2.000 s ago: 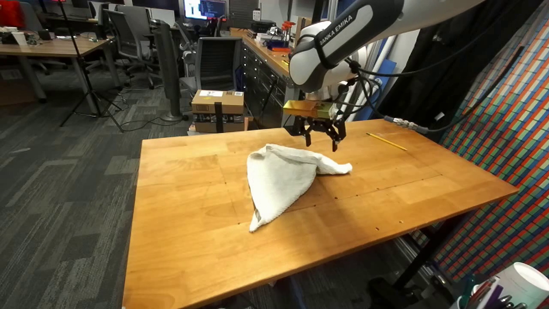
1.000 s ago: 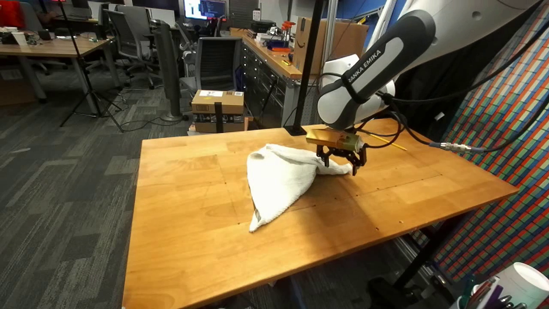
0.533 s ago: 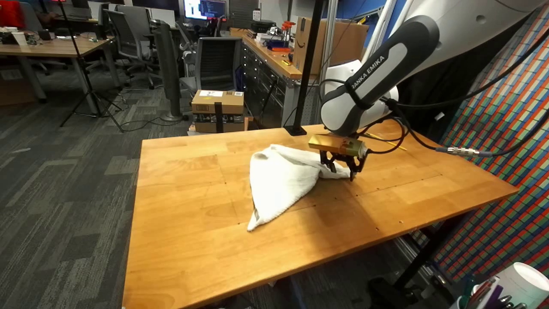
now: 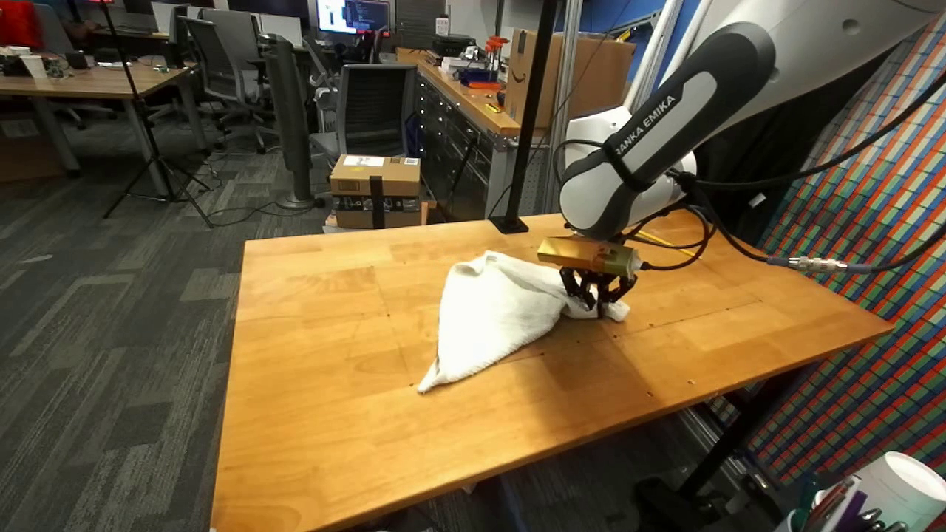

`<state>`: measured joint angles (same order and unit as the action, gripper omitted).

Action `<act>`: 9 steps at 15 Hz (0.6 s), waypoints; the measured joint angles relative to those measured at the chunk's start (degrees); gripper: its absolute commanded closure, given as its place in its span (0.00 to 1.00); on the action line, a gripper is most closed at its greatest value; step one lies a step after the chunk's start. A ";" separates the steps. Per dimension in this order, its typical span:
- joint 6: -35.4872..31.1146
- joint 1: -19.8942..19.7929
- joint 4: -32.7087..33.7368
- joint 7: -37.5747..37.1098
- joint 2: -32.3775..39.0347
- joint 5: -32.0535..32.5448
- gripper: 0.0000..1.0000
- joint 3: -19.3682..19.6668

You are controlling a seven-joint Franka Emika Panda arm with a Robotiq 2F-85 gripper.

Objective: Fold the towel

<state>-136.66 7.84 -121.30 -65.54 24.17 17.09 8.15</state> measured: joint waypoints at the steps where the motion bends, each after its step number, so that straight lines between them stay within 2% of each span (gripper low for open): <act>1: 0.00 0.12 -0.23 0.03 -0.31 0.19 0.93 -0.05; 4: 0.08 1.33 -0.01 0.06 -1.77 1.11 0.93 -0.66; 9: 3.82 6.70 3.04 -0.32 -5.54 6.91 0.93 -3.26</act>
<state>-132.84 14.55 -118.25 -65.86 18.64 24.00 4.89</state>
